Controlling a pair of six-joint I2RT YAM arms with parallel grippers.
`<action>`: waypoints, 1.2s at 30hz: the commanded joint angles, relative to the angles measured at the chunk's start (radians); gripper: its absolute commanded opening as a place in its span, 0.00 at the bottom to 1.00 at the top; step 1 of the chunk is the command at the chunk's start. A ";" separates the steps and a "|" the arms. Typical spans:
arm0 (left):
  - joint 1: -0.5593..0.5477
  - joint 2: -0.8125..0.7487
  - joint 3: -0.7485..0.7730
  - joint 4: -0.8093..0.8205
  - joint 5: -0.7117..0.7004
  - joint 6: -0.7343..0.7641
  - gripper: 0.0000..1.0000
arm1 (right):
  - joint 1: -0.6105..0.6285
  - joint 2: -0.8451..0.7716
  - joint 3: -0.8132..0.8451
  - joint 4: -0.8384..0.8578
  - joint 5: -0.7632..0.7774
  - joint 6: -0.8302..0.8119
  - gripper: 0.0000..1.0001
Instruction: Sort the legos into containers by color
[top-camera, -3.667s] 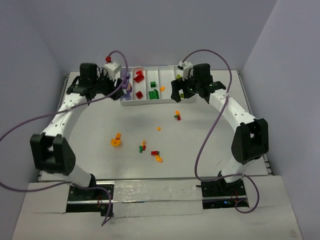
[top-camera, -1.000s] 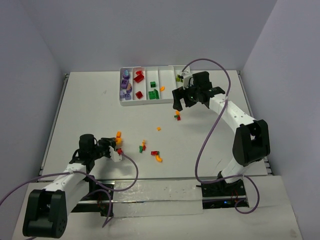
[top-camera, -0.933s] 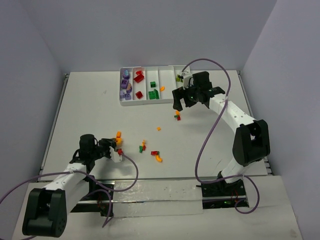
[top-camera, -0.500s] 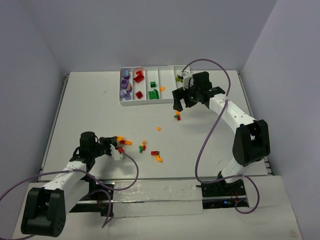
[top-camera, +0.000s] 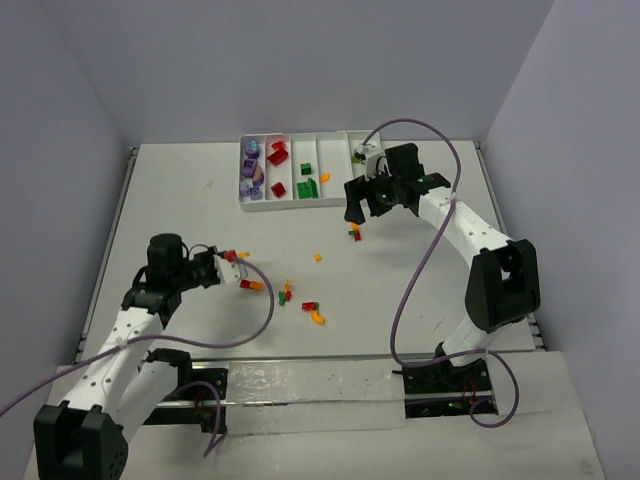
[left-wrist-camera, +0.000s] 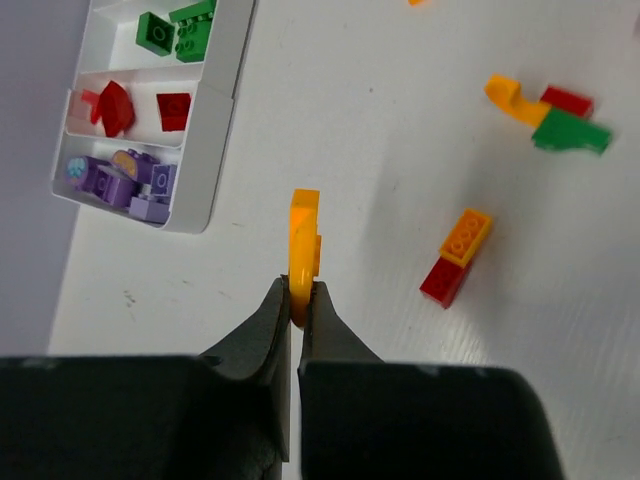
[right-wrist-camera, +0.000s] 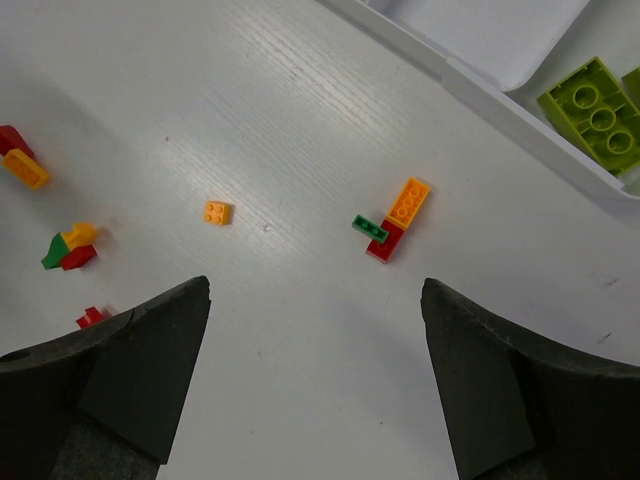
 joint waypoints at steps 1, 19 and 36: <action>-0.005 0.167 0.200 -0.112 0.107 -0.405 0.00 | 0.002 -0.048 0.026 -0.001 -0.044 -0.002 0.94; -0.063 0.954 1.161 -0.073 0.002 -1.128 0.00 | -0.020 0.011 0.084 0.011 0.021 0.022 1.00; -0.235 1.654 1.846 -0.019 -0.120 -1.294 0.00 | -0.157 -0.026 0.019 -0.024 0.077 -0.018 1.00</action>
